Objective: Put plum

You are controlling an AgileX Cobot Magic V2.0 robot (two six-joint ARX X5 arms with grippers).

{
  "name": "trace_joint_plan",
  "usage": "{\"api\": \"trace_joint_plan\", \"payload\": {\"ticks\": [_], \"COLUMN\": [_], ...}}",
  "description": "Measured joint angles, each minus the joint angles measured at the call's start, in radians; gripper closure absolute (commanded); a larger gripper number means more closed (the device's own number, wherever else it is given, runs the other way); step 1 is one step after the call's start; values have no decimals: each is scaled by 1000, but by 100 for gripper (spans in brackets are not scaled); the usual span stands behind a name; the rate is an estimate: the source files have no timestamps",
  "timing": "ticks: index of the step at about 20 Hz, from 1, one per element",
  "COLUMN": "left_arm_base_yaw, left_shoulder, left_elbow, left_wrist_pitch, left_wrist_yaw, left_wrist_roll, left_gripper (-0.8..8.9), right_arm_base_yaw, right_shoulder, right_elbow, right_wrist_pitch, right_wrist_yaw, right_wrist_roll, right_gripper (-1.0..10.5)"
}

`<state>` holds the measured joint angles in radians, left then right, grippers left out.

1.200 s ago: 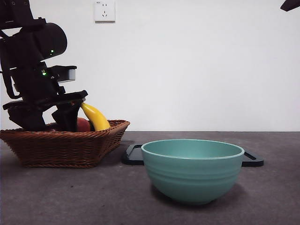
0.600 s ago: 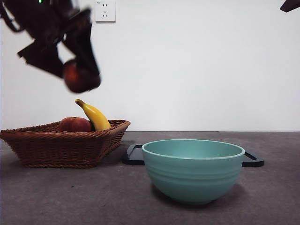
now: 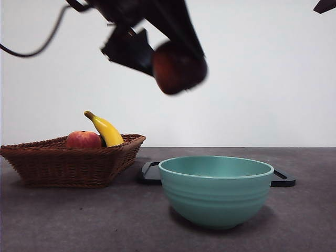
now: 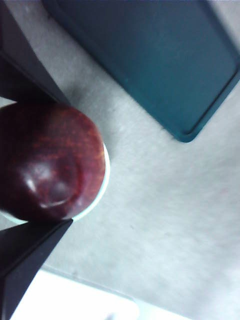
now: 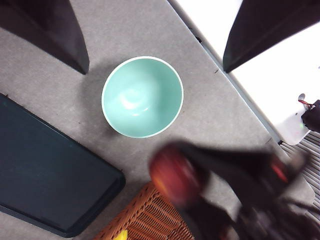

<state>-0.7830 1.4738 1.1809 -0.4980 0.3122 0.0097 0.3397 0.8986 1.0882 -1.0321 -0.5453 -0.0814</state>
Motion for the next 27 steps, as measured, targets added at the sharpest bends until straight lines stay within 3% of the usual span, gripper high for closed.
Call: {"api": "trace_joint_plan", "payload": {"ticks": [13,24,27], "left_arm_base_yaw": [-184,-203,-204], "left_shoulder": [250,322,322], "left_elbow": [0,0,0], "left_wrist_pitch": [47,69,69], "left_wrist_yaw": [-235,-287,-287], "left_wrist_roll": [131,201,209], "left_gripper": [537,532,455], "right_arm_base_yaw": [0,0,0], "right_shoulder": [0,0,0], "right_elbow": [0,0,0], "right_wrist_pitch": [0,0,0], "right_wrist_yaw": [0,0,0], "right_wrist_roll": [0,0,0], "right_gripper": [519,519,519]}}
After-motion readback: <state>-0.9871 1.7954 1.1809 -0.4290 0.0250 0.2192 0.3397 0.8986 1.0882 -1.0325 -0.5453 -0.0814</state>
